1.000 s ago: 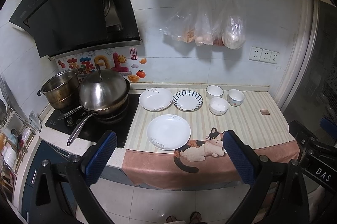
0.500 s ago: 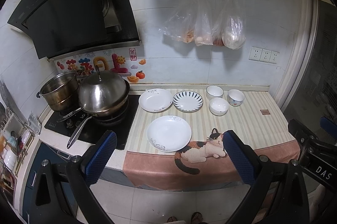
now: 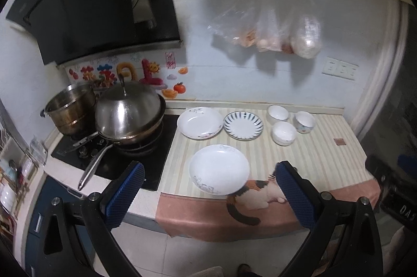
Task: Organize plates and bowls
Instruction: 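Grasp the grey-swirl white plate rim with the left tool while the right tool grips it too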
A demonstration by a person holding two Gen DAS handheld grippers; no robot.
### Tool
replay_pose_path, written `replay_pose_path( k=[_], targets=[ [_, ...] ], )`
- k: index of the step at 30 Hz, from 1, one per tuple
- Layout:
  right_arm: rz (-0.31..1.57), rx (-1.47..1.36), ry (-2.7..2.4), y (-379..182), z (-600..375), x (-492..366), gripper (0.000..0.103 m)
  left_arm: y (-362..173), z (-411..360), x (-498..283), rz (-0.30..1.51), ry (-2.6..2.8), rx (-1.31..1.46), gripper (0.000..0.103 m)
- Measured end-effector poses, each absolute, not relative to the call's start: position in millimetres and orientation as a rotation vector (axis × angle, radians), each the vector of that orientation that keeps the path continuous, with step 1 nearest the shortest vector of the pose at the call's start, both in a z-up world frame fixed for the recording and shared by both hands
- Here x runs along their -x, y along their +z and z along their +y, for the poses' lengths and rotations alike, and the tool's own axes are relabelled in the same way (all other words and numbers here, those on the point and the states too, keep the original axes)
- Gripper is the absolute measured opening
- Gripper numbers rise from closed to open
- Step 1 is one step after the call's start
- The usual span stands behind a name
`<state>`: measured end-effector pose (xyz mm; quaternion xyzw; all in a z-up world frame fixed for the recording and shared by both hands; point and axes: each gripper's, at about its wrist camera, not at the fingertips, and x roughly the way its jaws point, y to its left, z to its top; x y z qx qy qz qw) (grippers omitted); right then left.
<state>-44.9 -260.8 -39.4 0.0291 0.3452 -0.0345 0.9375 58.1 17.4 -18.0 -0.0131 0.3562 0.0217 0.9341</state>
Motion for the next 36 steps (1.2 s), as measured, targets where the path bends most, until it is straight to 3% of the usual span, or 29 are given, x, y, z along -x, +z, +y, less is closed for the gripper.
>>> replay_pose_path(
  k=[6,15,18,21,23,27,29,30,32,36],
  targets=[
    [0.865,-0.097,0.011,-115.6,-264.5,-32.1,0.103,-86.6,49.9,-133.6,0.861,0.096,0.081,0.103],
    [1.153,-0.125,0.204,-297.2,-250.0,-193.4,0.103,-242.0,82.4,-265.3,1.208,0.12,0.121,0.102],
    [1.239,-0.151,0.293,-354.0,-235.5,-240.9,0.1,-288.4,91.4,-300.1,1.303,0.096,0.162,0.097],
    [1.326,-0.184,0.373,-401.4,-218.0,-277.0,0.092,-326.5,93.8,-326.0,1.378,0.075,0.175,0.087],
    [1.377,-0.201,0.418,-429.7,-208.0,-296.8,0.081,-347.6,94.5,-339.1,1.422,0.066,0.167,0.07],
    [1.459,-0.211,0.461,-466.7,-191.4,-319.3,0.065,-380.1,92.3,-350.4,1.501,0.056,0.15,0.051],
    [1.485,-0.23,0.503,-480.0,-184.8,-325.1,0.051,-388.1,90.4,-350.3,1.516,0.031,0.159,0.042],
    [1.497,-0.228,0.517,-484.9,-182.1,-326.8,0.046,-388.0,89.3,-349.5,1.505,0.034,0.159,0.041],
    [1.513,-0.221,0.549,-493.1,-175.3,-327.6,0.02,-389.4,86.6,-349.4,1.499,0.034,0.153,0.041],
    [1.508,-0.196,0.559,-495.1,-167.4,-323.8,0.018,-387.0,84.3,-344.3,1.498,0.045,0.169,0.041]
  ],
)
